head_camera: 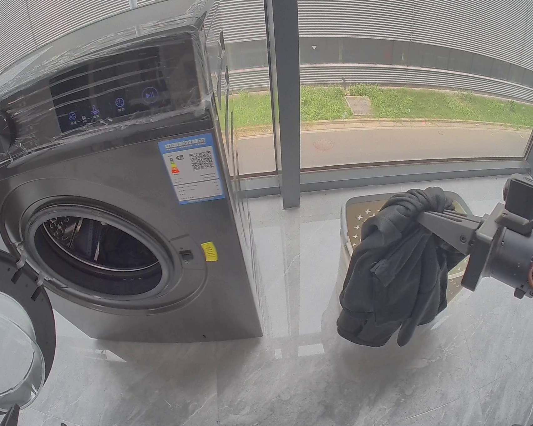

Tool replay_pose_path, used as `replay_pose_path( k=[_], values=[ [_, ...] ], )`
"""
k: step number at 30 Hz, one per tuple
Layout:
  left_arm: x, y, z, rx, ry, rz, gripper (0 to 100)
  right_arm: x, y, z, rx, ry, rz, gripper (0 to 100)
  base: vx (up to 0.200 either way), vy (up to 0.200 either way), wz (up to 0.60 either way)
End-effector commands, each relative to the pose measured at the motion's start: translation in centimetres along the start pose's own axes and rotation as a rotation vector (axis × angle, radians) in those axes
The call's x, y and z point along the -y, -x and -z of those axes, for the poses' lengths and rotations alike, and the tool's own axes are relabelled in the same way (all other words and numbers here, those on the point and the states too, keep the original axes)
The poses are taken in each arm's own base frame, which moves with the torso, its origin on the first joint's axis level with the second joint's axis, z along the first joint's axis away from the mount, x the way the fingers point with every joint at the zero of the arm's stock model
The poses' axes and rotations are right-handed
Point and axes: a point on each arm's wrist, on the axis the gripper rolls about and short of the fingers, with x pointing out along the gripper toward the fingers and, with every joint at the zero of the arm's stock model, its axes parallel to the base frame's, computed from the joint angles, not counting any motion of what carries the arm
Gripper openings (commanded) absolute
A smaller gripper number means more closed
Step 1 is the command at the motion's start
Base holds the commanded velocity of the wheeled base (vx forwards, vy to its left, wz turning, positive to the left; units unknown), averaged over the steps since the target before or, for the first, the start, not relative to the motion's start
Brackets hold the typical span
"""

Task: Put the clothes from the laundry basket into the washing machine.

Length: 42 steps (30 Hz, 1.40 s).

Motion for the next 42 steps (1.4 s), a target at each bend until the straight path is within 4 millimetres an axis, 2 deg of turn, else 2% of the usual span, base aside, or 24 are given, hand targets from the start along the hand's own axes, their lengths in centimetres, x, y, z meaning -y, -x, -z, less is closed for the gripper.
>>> replay_pose_path(
  k=[1, 12, 20, 29, 38, 42],
  values=[
    [-0.01, -0.03, 0.5, -0.003, 0.0, -0.003, 100, 0.02, -0.01, 0.08, -0.003, 0.0, 0.002, 0, 0.0, 0.2, 0.0],
    [-0.01, -0.03, 0.5, -0.003, -0.004, -0.006, 100, 0.02, -0.01, 0.08, -0.004, 0.0, 0.0, 0, 0.0, 0.2, 0.0],
    [-0.01, -0.02, 0.48, 0.0, -0.014, -0.006, 100, -0.01, -0.01, 0.09, -0.004, 0.0, -0.001, 0, 0.0, 0.0, 0.0],
    [-0.01, -0.03, 0.5, -0.003, -0.01, -0.004, 100, -0.07, 0.0, 0.1, -0.004, 0.002, -0.004, 0, 0.2, 0.0, 0.0],
    [-0.01, -0.02, 0.5, -0.001, -0.01, -0.003, 100, -0.07, 0.01, 0.14, -0.006, 0.002, -0.004, 0, 0.0, 0.0, 0.0],
    [0.0, -0.03, 0.5, -0.003, -0.001, -0.001, 100, -0.06, -0.06, 0.2, -0.009, 0.002, -0.004, 0, 0.0, 0.2, 0.0]
  ],
)
